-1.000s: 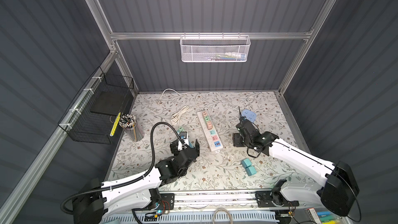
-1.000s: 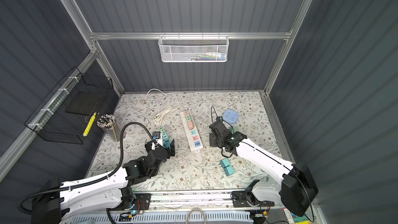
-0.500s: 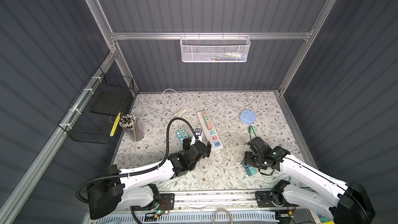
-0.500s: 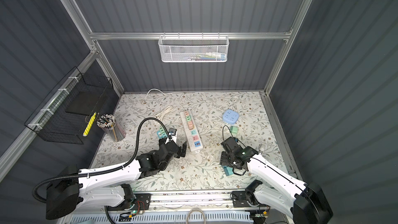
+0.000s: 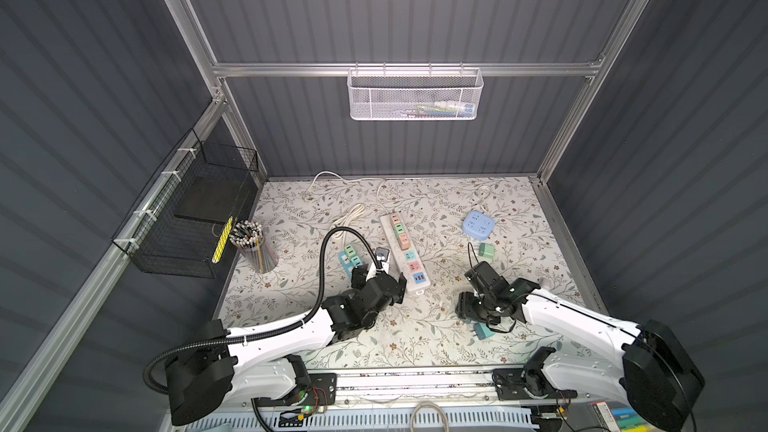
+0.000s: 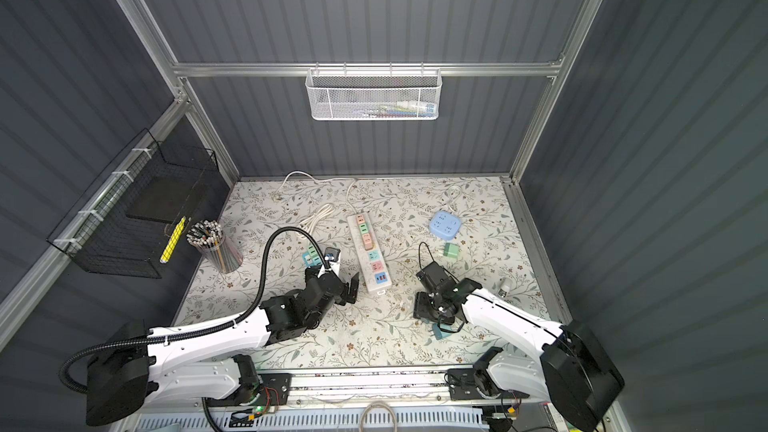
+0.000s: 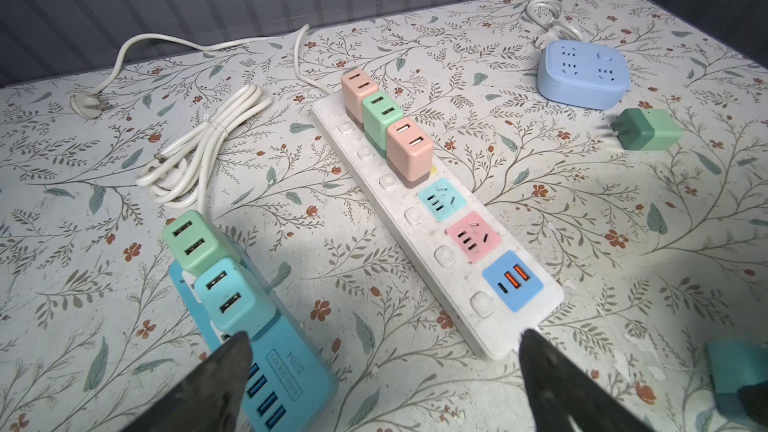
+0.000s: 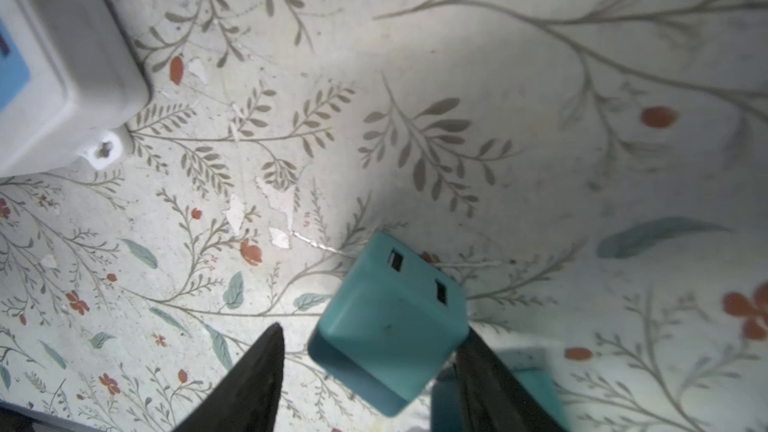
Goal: Insert the plug
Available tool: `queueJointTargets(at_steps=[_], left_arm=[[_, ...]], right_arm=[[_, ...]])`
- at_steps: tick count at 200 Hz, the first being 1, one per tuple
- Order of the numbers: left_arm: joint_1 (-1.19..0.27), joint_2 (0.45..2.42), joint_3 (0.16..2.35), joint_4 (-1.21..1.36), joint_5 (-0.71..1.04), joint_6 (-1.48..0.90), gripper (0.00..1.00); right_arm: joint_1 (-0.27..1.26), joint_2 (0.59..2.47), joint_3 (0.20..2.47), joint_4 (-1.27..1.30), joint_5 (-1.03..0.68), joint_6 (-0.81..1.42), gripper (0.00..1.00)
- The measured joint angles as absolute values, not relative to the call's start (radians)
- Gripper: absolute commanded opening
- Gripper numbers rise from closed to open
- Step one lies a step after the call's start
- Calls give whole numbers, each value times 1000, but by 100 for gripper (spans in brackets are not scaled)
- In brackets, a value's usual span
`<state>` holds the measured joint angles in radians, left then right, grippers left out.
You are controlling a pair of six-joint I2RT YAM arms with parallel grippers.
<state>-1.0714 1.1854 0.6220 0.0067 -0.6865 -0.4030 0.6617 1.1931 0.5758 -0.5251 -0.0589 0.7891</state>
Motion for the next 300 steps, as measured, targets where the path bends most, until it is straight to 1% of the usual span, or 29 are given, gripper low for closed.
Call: queueJointTargets(at_steps=[37,75,136,157,173,183,205,238,251,270,276,300], left_arm=[[-1071,1162,622,-9,-690,-403,100],[-1071,1162,622,-19,-691,-403,100],[-1071,1162,624,-30,-689,-403,100],[-1071,1163,624,-32,-676,-403,100],[-1071,1176,635,-40,-649,-403,100],[-1071,1192,650,-47,-626,-403,98],[-1071,1240,698,-68,-570,-396,87],[-1106,1360,811,-146,-542,-370,86],[-1140,1410,862,-174,-528,-357,84],[-1174,1468,917,-208,-484,-340,80],[-1182,1485,932,-222,-464,-335,80],[-1205,1574,1033,-333,-404,-321,78]], right_arm=[[707,1238,623,-477,-84,814,66],[736,1251,617,-424,-115,874,68],[799,1295,607,-258,-237,972,67],[801,1288,609,-241,-234,971,68],[801,1273,624,-279,-191,956,68],[801,1258,640,-310,-151,941,68],[799,1201,665,-375,-47,908,71],[786,1060,667,-461,144,867,79],[770,991,661,-474,211,836,78],[737,910,645,-504,292,804,68],[722,893,645,-527,316,810,67],[595,820,632,-581,344,825,66]])
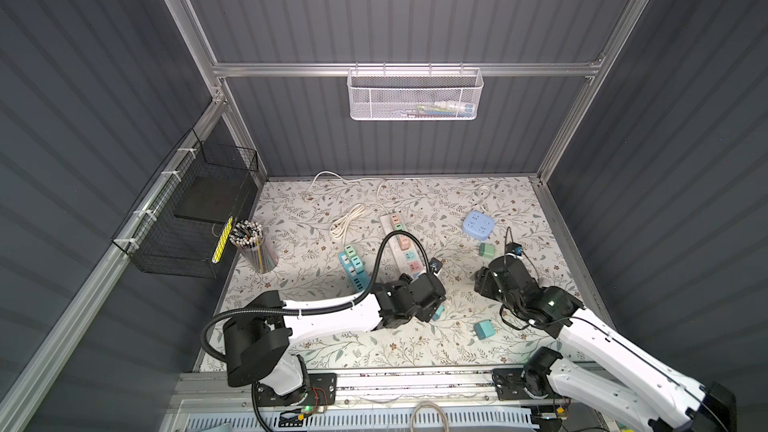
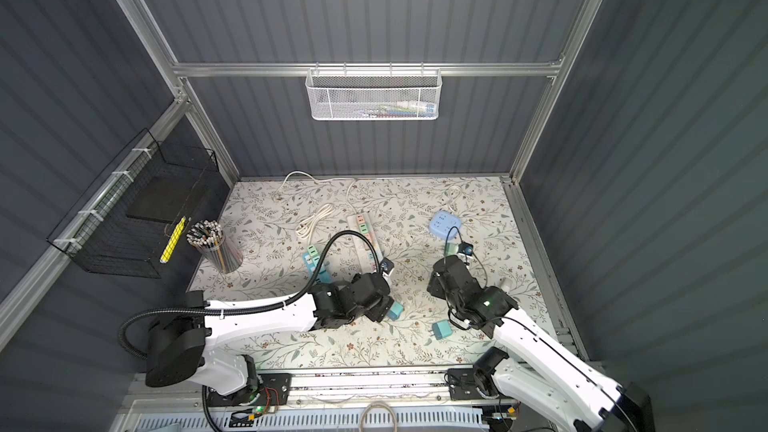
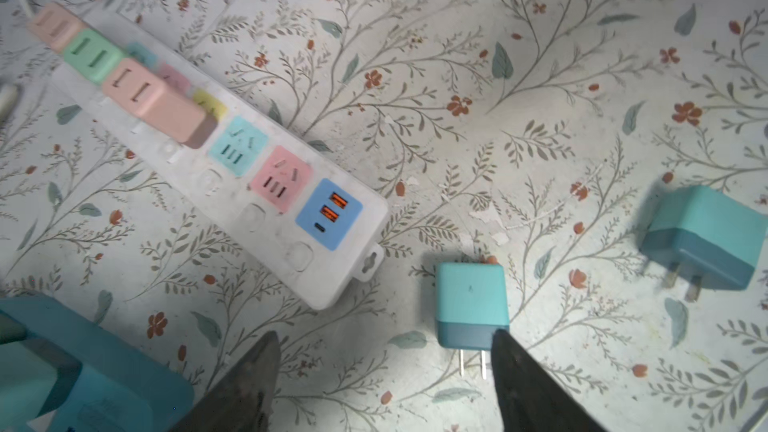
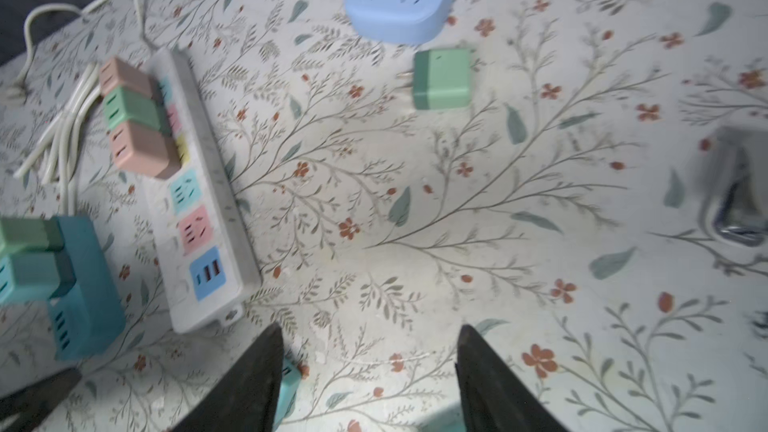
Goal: Insert the plug
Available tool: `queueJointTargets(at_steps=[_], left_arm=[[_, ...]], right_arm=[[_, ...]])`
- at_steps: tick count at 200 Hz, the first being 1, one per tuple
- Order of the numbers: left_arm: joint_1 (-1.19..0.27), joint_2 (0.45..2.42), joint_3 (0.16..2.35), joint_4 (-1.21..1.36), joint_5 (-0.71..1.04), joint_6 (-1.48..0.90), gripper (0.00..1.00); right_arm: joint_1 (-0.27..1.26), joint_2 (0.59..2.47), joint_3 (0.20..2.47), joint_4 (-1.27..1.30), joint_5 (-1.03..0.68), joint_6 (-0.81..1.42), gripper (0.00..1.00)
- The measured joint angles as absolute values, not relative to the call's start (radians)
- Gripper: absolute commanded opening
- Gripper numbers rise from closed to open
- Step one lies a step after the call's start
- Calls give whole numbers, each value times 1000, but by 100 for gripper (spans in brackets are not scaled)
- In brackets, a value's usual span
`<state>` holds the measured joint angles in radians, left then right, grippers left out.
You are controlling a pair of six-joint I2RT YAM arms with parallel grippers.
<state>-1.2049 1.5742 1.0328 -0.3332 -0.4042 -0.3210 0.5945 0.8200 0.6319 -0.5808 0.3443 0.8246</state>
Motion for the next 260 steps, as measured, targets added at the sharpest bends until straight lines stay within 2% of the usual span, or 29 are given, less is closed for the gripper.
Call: queueJointTargets(at_steps=[31,108,165,184,203,222,260], left_arm=[[-1217,1691,1157,-431,-326,-320,75],[-1217,1847,1211,-533,-184,-305,66],[-1217,1908,1240,-533,-203,-295,54],[-1217,1909,1240,-528,-221,-295,48],[-1217,1909,1237,-517,-238,-291,47],[-1217,1909,1228,-492,-247,-288,37],[-1217,1858,1151,-408,-273,-261,31]], right_arm=[[503,753,584,-599,329,817,66],[496,778,576,-580,275,780,67],[496,778,567,-566,247,773,69],[496,776,567,-566,246,773,70],[496,767,567,-566,246,773,70],[496,760,567,-567,246,772,70],[496,760,567,-567,232,750,70]])
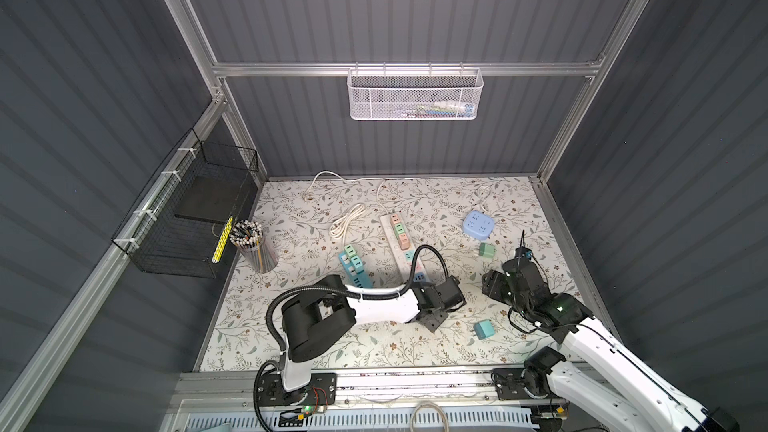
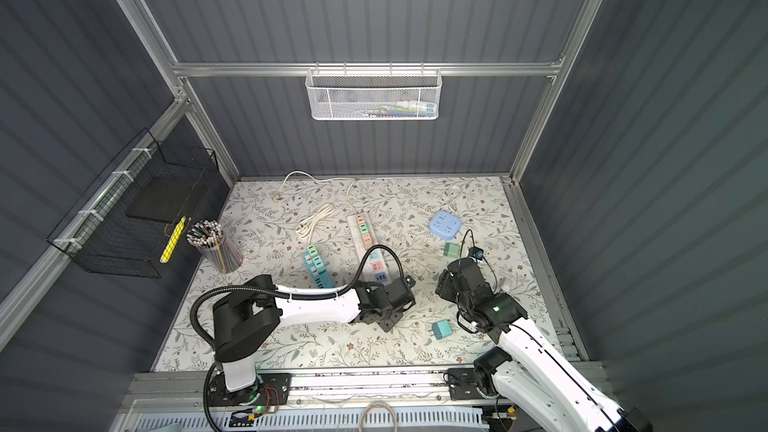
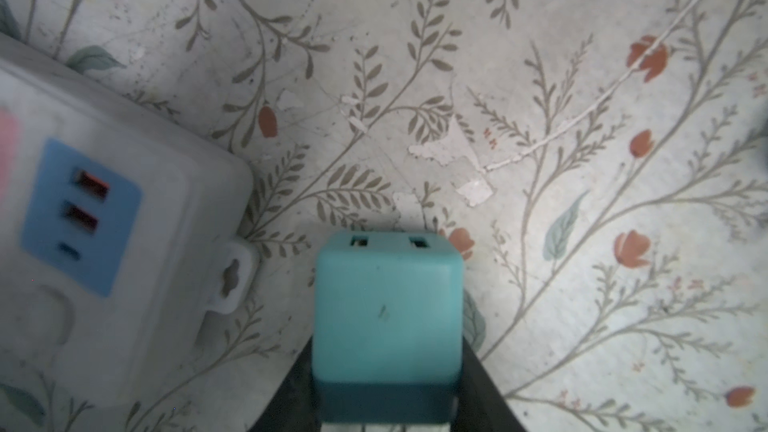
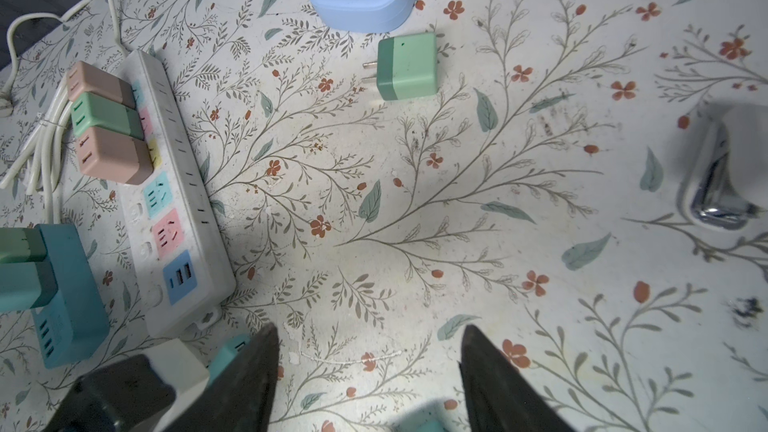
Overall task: Insert the plug
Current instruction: 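Pass the teal charger from the left gripper to the right gripper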
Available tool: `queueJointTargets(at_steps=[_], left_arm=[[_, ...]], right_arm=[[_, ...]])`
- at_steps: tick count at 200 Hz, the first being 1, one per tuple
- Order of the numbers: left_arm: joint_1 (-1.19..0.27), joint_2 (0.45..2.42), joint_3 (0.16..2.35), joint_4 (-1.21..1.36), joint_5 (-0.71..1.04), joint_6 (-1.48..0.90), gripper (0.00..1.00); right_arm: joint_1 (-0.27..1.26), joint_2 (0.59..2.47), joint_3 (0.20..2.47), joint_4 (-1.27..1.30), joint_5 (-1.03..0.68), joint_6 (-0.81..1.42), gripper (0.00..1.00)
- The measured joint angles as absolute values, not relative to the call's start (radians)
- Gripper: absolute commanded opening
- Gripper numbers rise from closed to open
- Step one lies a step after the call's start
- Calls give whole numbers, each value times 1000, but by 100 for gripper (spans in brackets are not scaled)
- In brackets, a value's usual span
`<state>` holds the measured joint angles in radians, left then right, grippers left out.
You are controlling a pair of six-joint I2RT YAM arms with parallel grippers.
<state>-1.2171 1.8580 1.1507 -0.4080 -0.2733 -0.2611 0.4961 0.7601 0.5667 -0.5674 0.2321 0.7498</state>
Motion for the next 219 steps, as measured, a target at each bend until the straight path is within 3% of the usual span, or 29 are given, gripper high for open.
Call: queueJointTargets(at_steps=[45,122,177,219], left_arm=[[-1217,1558,892,-161,-325,-201,29],[-1217,1185,339,531,-455,-130,29],[-1217,1081,303,653,-503,-103,27],[-1217,1068,303,648,-507,-97,27]], right_arm=[[495,802,602,-567,132,682,66],[565,869,716,-392,-197,583,61],[756,1058,839,-266,-248,522,61],[807,1147,857,-206,-288,507,60]])
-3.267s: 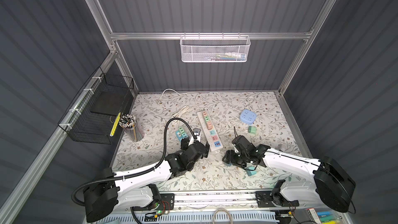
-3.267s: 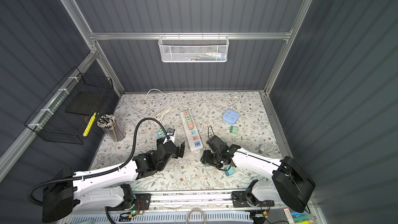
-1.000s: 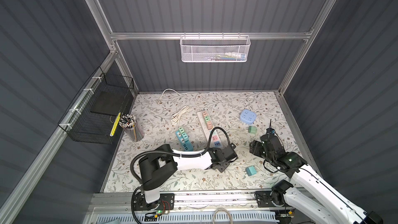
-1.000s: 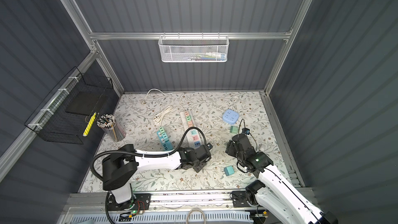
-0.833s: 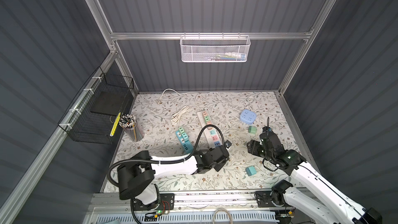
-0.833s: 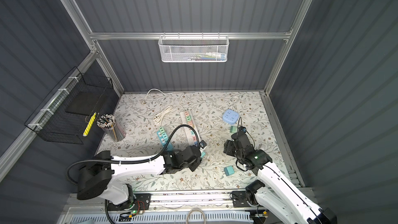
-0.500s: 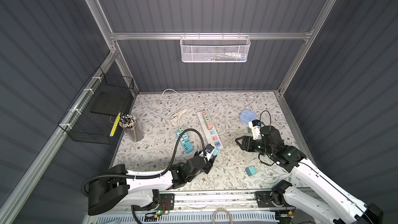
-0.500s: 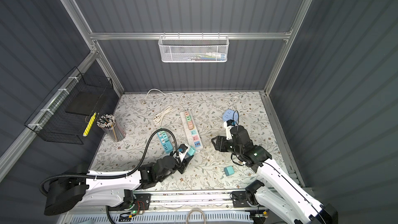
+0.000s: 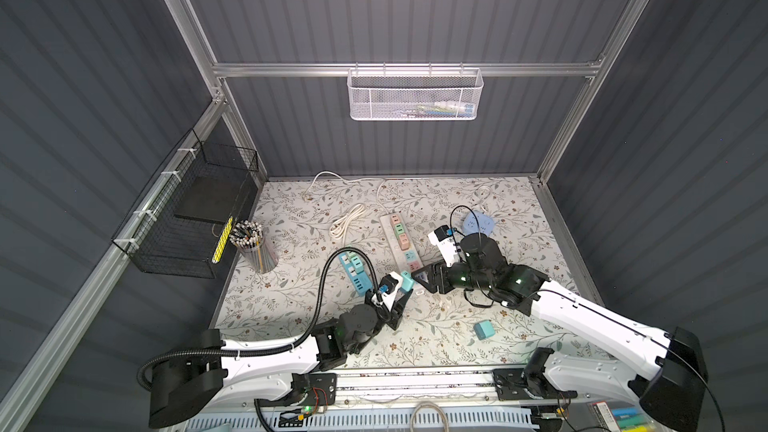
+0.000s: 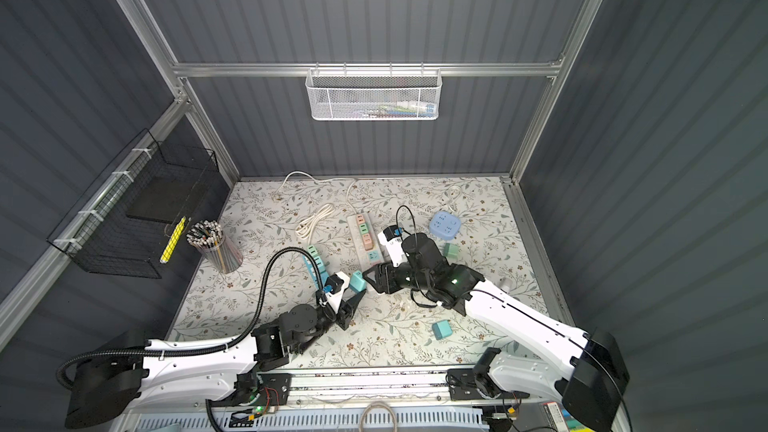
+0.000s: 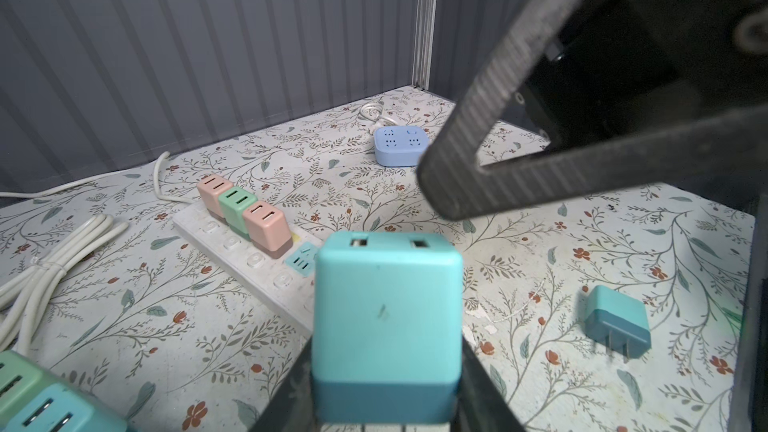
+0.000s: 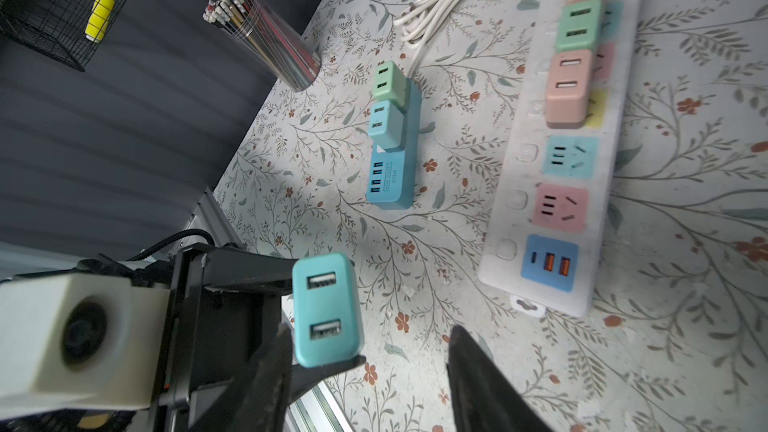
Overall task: Insert the plug
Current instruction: 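Pass the teal charger from the left gripper to the right gripper, then carry the teal charger with the right gripper beside the mauve charger while the left withdraws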
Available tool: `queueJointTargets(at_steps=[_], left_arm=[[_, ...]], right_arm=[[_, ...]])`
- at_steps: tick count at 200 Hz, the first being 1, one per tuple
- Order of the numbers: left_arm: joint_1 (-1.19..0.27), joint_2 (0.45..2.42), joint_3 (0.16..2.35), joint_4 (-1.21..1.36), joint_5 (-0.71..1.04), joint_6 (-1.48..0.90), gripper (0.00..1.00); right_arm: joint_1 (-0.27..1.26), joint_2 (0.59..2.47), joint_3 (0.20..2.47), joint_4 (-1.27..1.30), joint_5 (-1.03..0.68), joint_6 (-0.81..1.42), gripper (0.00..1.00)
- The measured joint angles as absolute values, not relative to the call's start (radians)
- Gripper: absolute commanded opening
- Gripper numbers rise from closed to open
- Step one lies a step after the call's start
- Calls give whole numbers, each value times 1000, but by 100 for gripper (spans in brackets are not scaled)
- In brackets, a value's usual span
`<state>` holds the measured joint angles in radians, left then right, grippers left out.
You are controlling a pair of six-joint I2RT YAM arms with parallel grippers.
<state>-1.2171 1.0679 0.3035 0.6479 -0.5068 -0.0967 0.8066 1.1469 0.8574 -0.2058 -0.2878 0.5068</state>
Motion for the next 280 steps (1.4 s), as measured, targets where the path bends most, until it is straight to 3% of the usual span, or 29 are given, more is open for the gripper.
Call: queueJointTargets(at_steps=[41,104,158,223,235,262,280], left_arm=[[-1217,1068,303,648,-506,-96,27],[-1217,1068,304,638,-507,-96,30],[-1217,1072,313,625,-506,-96,30],[-1217,1072,319,614,-505,-107,35],[-1217,1072,319,614,-505,-112,42],[-1217,1072,327,606,-511,-110,73],[-1217,1070,337,597,-537,-117,86]], right_arm=[[813,1204,866,-161,-348,511,56],[813,1234,866,-126,-419,521,35],[812,1235,866,-125,-436,517,46],[810,1250,865,-124,-433,506,25],[810,1250,864,-123,-433,496,24],[815,1250,864,-120,-434,501,23],[821,1246,864,-120,-419,499,24]])
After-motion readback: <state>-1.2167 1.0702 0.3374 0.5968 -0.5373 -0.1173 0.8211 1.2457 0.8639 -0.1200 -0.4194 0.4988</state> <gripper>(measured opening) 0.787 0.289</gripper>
